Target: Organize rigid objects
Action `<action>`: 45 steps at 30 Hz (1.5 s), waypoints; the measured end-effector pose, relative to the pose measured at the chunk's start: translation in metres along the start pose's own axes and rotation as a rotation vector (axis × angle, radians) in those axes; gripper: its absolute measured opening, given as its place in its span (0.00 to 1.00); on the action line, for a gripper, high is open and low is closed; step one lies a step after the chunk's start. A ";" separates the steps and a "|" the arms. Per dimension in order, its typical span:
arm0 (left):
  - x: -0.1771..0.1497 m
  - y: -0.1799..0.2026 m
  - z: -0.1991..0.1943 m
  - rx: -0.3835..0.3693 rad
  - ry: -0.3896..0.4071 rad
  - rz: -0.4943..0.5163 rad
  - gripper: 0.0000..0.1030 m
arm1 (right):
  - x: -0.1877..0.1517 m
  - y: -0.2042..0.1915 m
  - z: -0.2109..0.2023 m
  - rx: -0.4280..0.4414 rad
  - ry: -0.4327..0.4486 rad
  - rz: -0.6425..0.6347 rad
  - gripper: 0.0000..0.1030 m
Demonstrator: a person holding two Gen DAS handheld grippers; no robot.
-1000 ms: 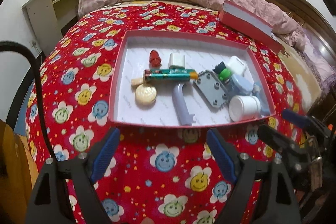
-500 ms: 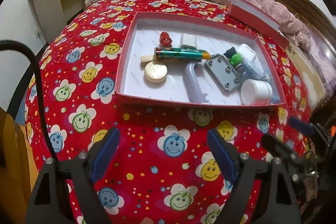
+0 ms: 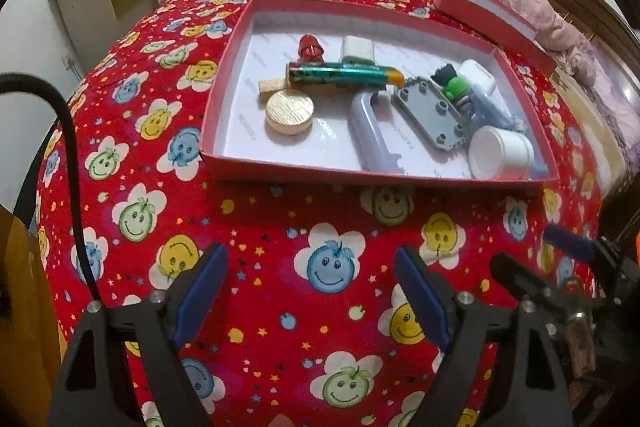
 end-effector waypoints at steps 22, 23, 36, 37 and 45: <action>-0.003 -0.003 0.008 -0.001 -0.023 -0.004 0.85 | -0.006 -0.003 0.007 -0.021 -0.010 -0.015 0.92; -0.003 -0.003 0.008 -0.001 -0.023 -0.005 0.85 | -0.006 -0.003 0.007 -0.021 -0.010 -0.015 0.92; -0.002 -0.003 0.008 -0.001 -0.024 -0.004 0.85 | -0.006 -0.004 0.007 -0.021 -0.010 -0.015 0.92; -0.003 -0.003 0.008 -0.001 -0.024 -0.004 0.85 | -0.006 -0.004 0.007 -0.021 -0.010 -0.016 0.92; -0.002 -0.003 0.008 -0.001 -0.024 -0.004 0.85 | -0.005 -0.004 0.007 -0.021 -0.010 -0.015 0.92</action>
Point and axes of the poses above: each gripper's, at about its wrist camera, not at the fingertips, and z roughly the way its jaws point, y to its right, x to its top, the point moved 3 cm from there along z, roughly the way its jaws point, and after that the axes turned 13 degrees about -x, right-handed, at the moved point
